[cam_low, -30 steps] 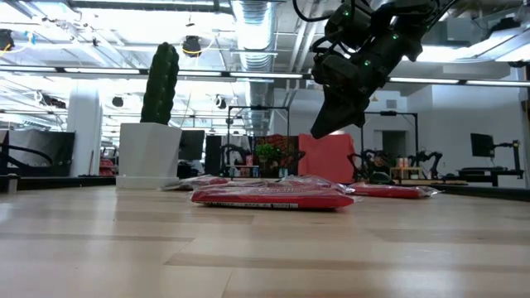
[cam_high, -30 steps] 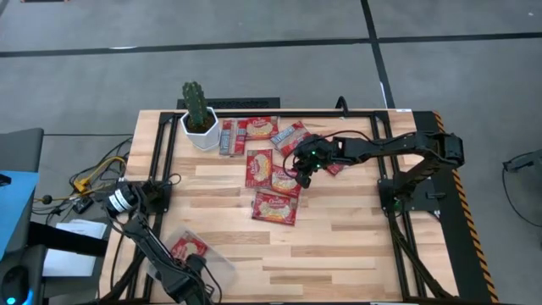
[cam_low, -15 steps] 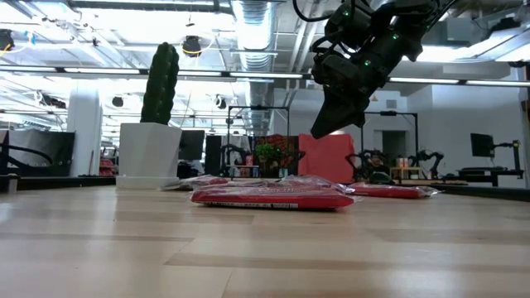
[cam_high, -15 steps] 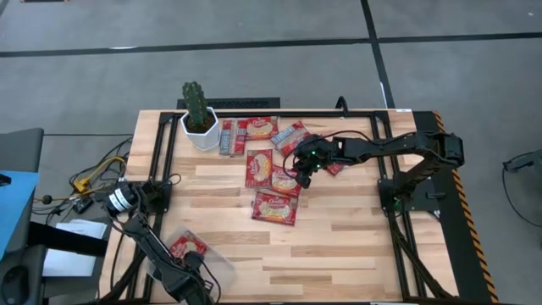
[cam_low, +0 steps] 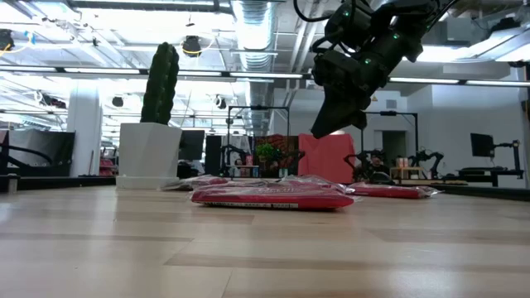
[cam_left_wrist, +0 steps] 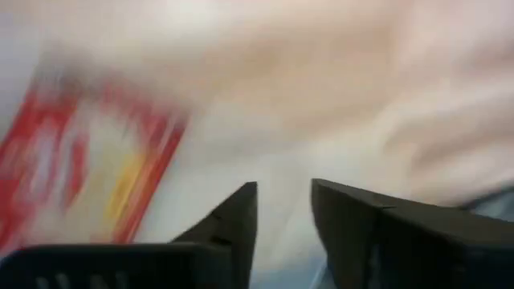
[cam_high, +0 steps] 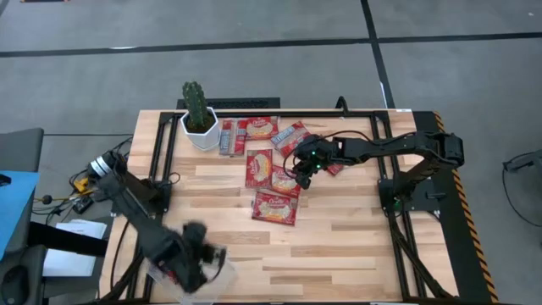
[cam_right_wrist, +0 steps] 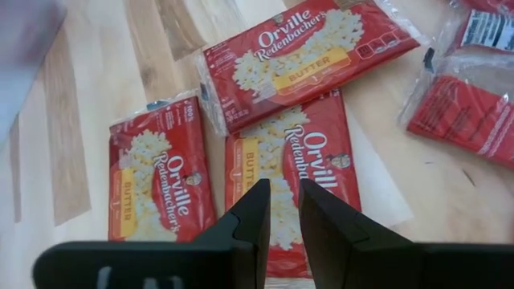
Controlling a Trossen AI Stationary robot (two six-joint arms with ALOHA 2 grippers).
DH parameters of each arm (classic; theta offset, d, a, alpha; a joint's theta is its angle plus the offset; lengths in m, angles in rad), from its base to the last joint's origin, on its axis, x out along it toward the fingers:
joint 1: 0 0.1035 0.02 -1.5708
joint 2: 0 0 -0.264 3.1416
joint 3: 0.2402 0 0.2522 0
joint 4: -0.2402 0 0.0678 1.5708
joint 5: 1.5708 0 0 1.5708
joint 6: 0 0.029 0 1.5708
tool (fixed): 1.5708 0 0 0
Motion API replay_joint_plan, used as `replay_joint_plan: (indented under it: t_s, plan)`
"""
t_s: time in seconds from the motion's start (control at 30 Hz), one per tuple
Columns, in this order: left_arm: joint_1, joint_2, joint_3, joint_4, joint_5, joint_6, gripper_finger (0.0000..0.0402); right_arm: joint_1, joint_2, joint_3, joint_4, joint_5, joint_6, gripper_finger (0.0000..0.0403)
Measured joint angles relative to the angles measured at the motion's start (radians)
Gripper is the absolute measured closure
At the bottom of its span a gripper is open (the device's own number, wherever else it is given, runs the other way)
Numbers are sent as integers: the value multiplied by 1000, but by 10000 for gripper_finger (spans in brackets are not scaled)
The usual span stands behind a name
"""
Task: Sort popcorn bags into baskets
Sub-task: Put the red popcorn bag into the transparent bin
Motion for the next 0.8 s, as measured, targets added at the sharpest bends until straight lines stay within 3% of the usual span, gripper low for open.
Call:
replay_joint_plan:
  t_s: [0.07, 0.13, 0.33, 0.53, 0.8]
  plan:
    - [55, -35, 0, -71, -129, 20, 257, -2, 0, 0, 0, 0, 11, 310]
    - [124, -58, -10, -125, -190, 81, 230, -2, 0, 0, -1, 0, 13, 310]
    - [386, -96, -140, 37, -200, 464, 193, -5, 0, 0, -2, 0, 49, 310]
    - [619, -165, -377, 447, -100, 766, 191, -6, 0, 0, 16, 1, 76, 310]
    - [834, -210, -711, 944, 87, 881, 191, -1, 41, 0, 103, 58, 116, 310]
